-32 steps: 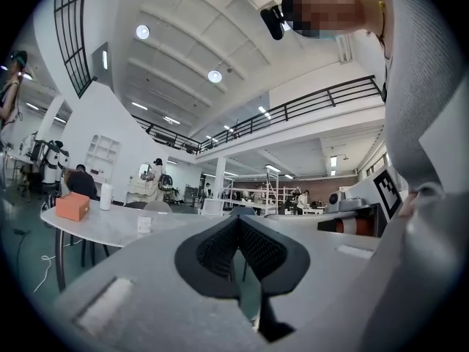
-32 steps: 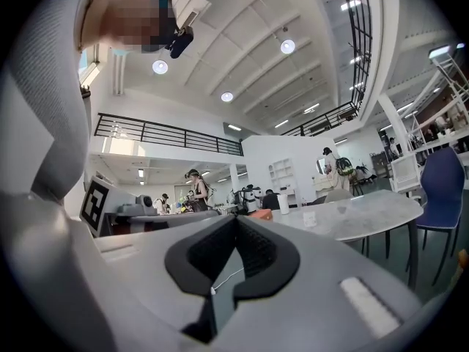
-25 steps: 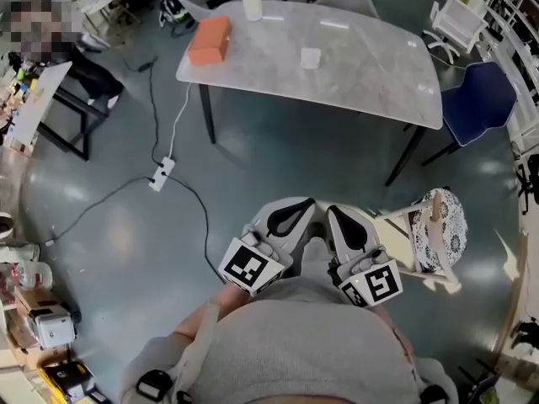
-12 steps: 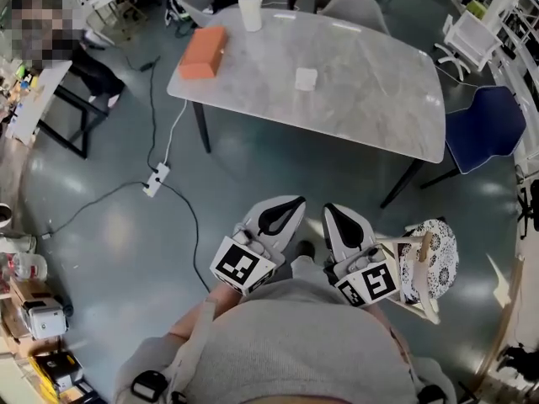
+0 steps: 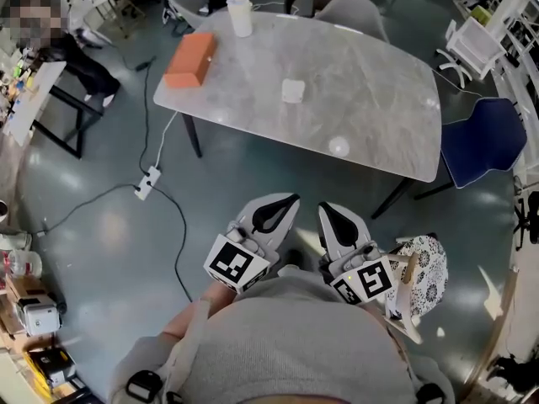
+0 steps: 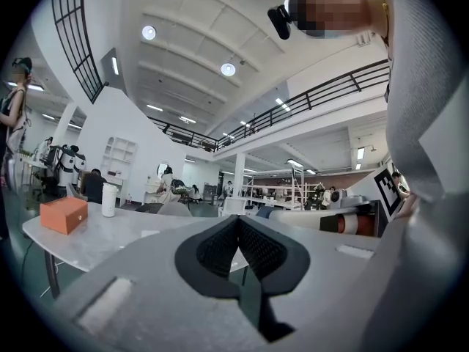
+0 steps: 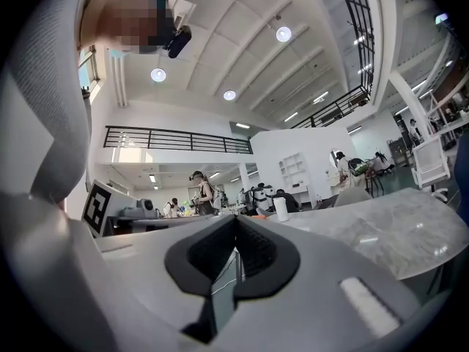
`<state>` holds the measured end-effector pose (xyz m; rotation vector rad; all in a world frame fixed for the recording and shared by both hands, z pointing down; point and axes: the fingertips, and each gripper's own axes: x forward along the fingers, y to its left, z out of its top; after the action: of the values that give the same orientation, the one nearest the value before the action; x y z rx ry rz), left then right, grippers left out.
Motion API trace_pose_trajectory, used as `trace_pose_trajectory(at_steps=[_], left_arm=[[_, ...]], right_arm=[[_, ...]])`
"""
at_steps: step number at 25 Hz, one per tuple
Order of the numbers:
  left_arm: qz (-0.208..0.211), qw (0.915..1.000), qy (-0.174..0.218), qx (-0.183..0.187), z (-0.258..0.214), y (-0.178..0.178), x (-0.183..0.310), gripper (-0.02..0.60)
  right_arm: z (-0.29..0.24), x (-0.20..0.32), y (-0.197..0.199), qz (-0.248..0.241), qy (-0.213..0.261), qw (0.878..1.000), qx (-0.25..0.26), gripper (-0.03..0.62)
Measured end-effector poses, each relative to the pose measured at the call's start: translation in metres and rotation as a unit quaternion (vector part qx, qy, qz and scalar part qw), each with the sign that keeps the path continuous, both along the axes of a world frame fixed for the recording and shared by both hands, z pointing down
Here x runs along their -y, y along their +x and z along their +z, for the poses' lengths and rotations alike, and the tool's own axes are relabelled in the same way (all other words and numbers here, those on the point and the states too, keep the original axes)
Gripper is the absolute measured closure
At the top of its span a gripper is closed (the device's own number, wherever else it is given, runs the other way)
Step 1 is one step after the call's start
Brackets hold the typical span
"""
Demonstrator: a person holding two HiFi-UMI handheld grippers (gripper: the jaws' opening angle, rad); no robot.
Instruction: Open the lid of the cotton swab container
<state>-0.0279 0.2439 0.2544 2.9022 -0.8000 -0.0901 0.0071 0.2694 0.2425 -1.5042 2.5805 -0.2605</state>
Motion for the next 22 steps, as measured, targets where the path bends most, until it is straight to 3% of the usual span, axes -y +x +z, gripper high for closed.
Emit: trace_pose_trajectory(at_steps=[7,11,22], left_arm=[[-0.014,0.9999,-0.001,0.001,-0.003,0.021,0.028,0.583],[-0.032,0.9994,0.010,0.000,-0.007,0.025,0.042,0.583],[-0.048,0.9987,-0.015,0.004,0.001,0.021,0.053,0.583]], right_arm=[[0.000,0.032,0.029,-0.012,0.022,1.000,0.000,0.595],[0.005,0.045,0.034,-0.028,0.008,1.000,-0.005,0.595],[0.020,0.060,0.025,-0.055,-0.013,0.998,0.009,0.595]])
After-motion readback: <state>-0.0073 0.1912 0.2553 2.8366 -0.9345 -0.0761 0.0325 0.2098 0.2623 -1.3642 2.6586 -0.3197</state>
